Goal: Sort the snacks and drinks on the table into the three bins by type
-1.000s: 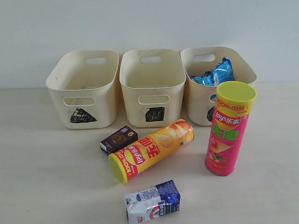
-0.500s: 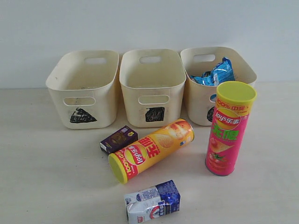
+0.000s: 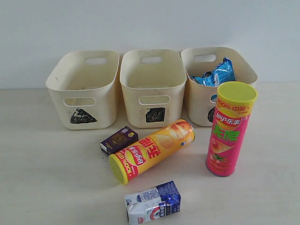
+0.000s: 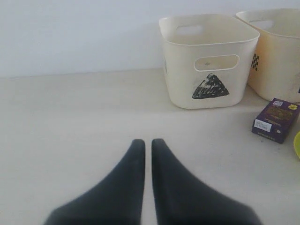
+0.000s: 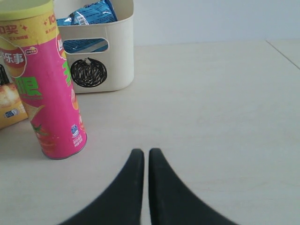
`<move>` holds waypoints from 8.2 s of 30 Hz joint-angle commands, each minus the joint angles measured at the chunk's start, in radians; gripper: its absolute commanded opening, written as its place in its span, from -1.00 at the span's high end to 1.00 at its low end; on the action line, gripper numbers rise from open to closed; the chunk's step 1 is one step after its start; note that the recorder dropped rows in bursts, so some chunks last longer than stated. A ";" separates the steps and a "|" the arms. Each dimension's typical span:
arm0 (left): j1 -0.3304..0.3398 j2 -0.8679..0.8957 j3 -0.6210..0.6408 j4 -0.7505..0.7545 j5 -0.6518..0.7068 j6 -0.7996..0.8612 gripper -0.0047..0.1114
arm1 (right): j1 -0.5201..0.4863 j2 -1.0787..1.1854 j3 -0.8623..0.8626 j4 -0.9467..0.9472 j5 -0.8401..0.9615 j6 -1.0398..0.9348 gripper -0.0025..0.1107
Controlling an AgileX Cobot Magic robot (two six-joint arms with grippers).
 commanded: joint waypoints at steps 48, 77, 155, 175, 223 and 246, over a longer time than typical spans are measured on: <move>0.002 -0.003 0.004 -0.018 -0.009 -0.008 0.84 | -0.002 0.141 -0.165 -0.075 -0.843 0.173 0.93; 0.002 -0.003 0.004 -0.018 -0.007 -0.008 0.84 | -0.002 1.507 -0.107 -0.421 -1.574 0.109 0.93; 0.002 -0.003 0.004 -0.018 -0.009 -0.008 0.84 | 0.068 1.658 -0.554 -0.713 -1.248 0.430 0.96; 0.002 -0.003 0.004 -0.018 -0.009 -0.008 0.84 | 0.374 1.414 -0.810 -0.794 -0.911 0.658 0.96; 0.002 -0.003 0.004 -0.018 -0.009 -0.008 0.84 | 0.647 2.530 -2.340 -0.790 -0.605 0.601 0.96; 0.002 -0.003 0.004 -0.018 -0.009 -0.008 0.84 | 0.645 2.587 -2.394 -0.768 -0.541 0.632 -0.37</move>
